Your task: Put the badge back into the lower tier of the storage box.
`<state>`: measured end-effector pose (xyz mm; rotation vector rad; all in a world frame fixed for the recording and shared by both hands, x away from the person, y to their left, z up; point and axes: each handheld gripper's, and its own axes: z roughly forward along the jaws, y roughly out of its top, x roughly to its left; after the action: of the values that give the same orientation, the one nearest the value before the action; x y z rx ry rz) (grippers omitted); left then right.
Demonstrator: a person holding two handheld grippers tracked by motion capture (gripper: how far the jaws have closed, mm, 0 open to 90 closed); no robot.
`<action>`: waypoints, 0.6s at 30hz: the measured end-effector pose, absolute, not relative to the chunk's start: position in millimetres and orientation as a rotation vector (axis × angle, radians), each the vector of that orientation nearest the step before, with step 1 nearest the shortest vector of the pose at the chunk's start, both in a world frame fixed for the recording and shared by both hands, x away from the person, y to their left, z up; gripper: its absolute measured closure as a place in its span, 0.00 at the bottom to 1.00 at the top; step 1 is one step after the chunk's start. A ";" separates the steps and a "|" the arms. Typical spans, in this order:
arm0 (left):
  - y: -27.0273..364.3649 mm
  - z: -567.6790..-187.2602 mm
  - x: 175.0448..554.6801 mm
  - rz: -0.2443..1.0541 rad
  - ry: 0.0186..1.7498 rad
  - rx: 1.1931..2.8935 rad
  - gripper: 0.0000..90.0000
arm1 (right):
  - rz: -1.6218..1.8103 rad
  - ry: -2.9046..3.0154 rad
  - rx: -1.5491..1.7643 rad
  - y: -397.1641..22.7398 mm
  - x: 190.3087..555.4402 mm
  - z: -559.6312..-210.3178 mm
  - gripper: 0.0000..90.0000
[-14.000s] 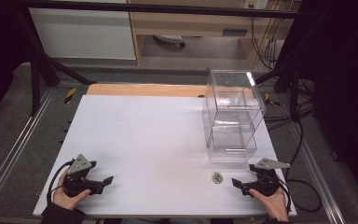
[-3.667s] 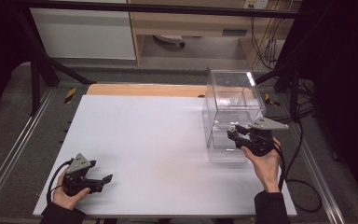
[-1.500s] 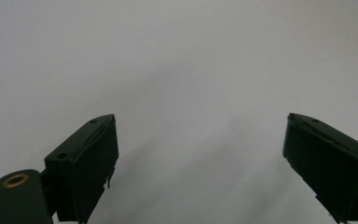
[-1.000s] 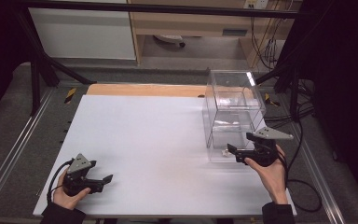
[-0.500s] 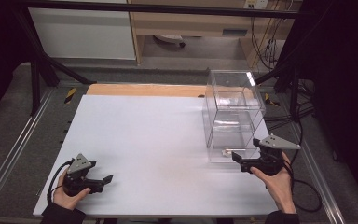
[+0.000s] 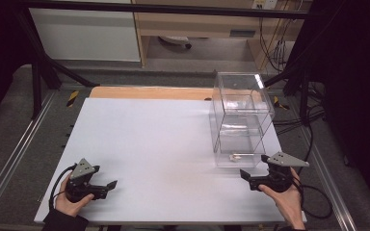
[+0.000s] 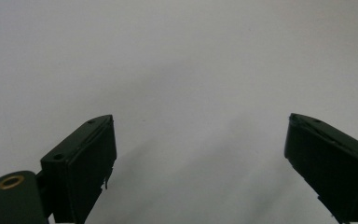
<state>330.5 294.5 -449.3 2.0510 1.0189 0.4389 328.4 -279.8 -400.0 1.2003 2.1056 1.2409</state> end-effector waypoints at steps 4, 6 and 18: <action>294.2 -449.7 330.5 0.437 1.018 2.052 0.09 | 1.240 2.143 1.211 -278.8 327.6 -410.2 0.00; 293.9 -449.7 330.5 0.437 1.018 2.053 0.09 | 1.245 2.156 1.211 -278.4 327.4 -415.2 0.00; 293.0 -450.0 330.0 0.433 1.011 2.058 0.09 | 1.199 2.205 1.267 -286.0 326.5 -443.0 0.00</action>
<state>330.0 293.0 -450.0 2.0582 1.0109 0.4333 326.5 -286.0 -443.0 1.2675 2.2048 1.1989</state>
